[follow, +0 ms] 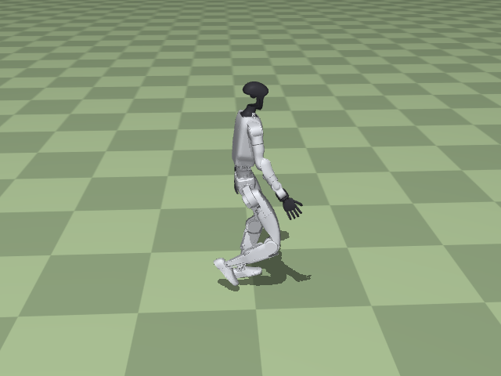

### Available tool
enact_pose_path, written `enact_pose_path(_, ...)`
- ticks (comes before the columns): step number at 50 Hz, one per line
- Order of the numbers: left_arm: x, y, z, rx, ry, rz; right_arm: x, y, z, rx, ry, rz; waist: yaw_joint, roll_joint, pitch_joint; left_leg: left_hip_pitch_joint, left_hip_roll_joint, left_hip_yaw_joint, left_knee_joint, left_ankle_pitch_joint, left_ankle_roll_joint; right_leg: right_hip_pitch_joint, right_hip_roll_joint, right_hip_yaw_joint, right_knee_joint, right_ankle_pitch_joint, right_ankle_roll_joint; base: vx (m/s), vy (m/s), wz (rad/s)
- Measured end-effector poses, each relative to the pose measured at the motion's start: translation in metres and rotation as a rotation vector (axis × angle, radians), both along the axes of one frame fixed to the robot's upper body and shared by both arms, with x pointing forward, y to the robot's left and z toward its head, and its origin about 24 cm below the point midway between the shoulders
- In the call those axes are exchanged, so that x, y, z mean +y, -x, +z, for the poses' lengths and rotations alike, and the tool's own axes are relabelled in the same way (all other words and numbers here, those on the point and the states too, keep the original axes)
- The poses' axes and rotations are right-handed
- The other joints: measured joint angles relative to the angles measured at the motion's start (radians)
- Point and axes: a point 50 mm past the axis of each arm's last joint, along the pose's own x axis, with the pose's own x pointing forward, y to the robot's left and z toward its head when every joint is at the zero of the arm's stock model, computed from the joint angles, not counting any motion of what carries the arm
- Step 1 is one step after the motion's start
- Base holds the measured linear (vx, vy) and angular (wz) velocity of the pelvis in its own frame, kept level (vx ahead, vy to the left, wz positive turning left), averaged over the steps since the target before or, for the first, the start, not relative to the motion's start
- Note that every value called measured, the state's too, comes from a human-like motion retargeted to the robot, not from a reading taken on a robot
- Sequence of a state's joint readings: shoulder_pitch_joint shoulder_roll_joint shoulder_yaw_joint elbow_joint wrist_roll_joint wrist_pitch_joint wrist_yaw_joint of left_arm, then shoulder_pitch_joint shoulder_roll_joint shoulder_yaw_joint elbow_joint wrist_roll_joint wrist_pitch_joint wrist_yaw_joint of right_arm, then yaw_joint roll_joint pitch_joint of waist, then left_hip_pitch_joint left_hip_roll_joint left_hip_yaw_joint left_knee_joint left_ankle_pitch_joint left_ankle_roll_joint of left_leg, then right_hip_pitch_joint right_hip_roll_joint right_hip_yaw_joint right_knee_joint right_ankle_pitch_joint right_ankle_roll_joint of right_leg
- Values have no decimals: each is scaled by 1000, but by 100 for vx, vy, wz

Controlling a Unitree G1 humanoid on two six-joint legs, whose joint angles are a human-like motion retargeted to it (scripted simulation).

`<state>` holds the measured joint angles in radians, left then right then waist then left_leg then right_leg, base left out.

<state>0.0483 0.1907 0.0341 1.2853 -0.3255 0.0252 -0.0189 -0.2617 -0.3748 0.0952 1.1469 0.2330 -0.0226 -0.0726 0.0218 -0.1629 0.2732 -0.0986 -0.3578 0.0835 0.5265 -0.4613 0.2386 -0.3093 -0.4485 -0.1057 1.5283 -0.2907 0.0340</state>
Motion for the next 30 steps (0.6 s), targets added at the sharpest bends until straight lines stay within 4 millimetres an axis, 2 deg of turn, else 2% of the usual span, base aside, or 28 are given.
enact_pose_path(2,3,-29,6,-87,-29,-50,10,22,-18,107,-21,50,-39,18,-2,72,21,-16,-47,-25,-11,-73,7,-33,-72,-74,-13,64,-7,-24)
enact_pose_path(5,15,-75,23,-236,-101,-108,21,61,-41,268,-51,105,-86,46,-7,163,67,-29,-104,-65,-31,-155,51,-94,-263,-117,4,61,-11,-27)
enact_pose_path(10,40,-141,64,-479,-245,-165,28,123,-62,478,-91,119,-125,93,-28,270,161,-16,-172,-117,-71,-185,180,-197,-695,-55,81,57,-14,-42)
enact_pose_path(12,44,-156,77,-543,-279,-171,27,146,-67,541,-103,93,-135,89,-34,294,173,2,-144,-142,-84,-186,183,-217,-744,-44,92,55,-16,-48)
enact_pose_path(13,49,-164,84,-571,-300,-171,28,153,-68,560,-113,78,-137,106,-37,316,203,10,-147,-154,-92,-148,219,-247,-813,-22,86,59,-16,-48)
enact_pose_path(17,52,-166,87,-586,-312,-149,25,176,-70,596,-128,-3,-151,109,-51,342,250,28,3,-154,-140,-108,245,-249,-746,-31,37,56,-17,-50)
enact_pose_path(20,51,-153,76,-534,-287,-126,23,176,-69,567,-133,-69,-156,146,-46,290,342,9,276,-49,-231,-37,340,-248,-727,-68,-17,53,-19,-61)
enact_pose_path(22,46,-143,67,-487,-257,-132,18,164,-66,514,-132,-102,-149,233,-32,183,489,-19,559,78,-304,35,485,-277,-810,-58,-66,48,-17,-78)
enact_pose_path(24,40,-134,59,-441,-225,-149,12,149,-62,451,-121,-127,-127,285,-24,81,576,-57,756,190,-343,88,591,-267,-875,-55,-96,50,-13,-104)
enact_pose_path(25,38,-130,55,-420,-211,-158,9,141,-60,417,-115,-138,-113,300,-21,33,607,-72,831,213,-345,113,630,-254,-902,-56,-105,53,-11,-120)
enact_pose_path(27,33,-118,47,-376,-188,-167,6,127,-56,356,-102,-141,-81,299,-12,-46,651,-79,911,137,-300,150,662,-213,-895,-87,-107,55,-10,-132)
enact_pose_path(30,35,-110,43,-332,-172,-175,4,95,-46,248,-99,-128,-20,257,-11,-176,645,-86,861,-8,-227,224,675,-117,-950,-112,-99,58,-7,-157)
